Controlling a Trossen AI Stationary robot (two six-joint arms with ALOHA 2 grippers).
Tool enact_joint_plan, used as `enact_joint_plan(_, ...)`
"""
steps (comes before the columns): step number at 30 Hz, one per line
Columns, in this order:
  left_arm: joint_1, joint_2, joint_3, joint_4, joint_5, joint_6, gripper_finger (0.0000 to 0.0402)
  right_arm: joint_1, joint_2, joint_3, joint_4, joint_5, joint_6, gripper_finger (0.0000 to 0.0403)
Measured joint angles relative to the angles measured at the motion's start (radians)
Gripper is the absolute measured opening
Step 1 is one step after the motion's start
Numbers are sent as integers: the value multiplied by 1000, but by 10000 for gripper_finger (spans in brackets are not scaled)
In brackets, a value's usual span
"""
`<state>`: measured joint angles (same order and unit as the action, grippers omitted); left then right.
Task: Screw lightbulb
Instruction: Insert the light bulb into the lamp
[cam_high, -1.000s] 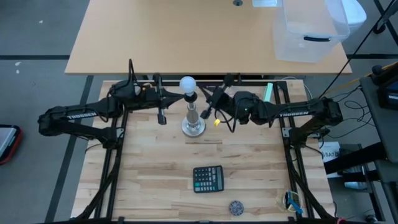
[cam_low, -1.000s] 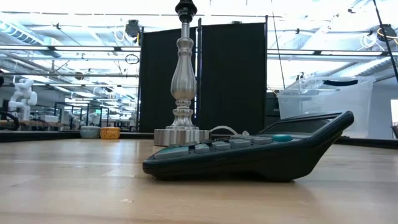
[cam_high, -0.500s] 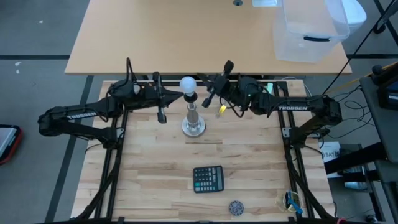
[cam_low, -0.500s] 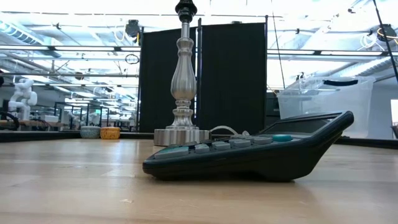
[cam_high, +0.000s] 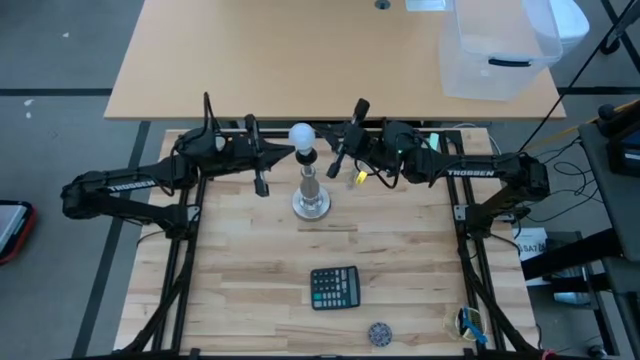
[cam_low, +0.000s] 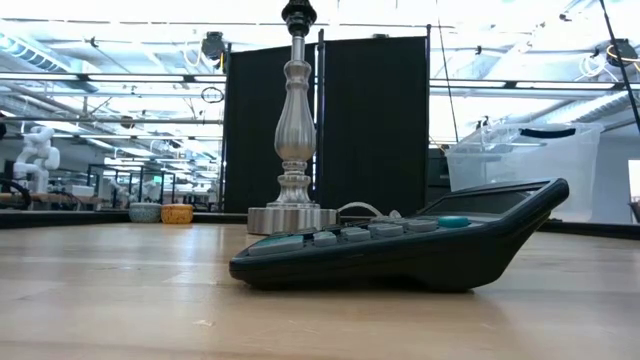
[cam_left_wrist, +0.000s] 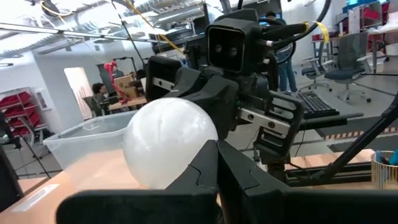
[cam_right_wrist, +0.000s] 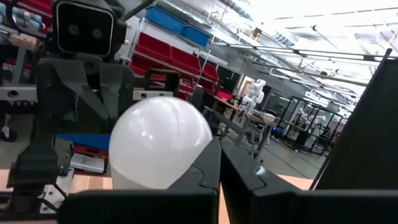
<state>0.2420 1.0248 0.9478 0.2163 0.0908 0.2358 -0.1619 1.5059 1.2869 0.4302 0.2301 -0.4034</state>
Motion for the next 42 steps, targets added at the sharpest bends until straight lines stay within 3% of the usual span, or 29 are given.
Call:
enact_joint_plan(16,33,-2,0,-26,18,23,0,51,-3,2,-47,36,-7,0)
enact_joint_plan(25,34,-2,0,-24,12,49,0,99,-3,2,-67,126,-37,0)
enact_joint_plan(31,37,3,0,-38,-30,51,0,139,5,-2,-86,104,-63,0)
enact_joint_plan(42,32,3,0,-86,-31,35,0,197,-3,-1,-92,191,-134,0)
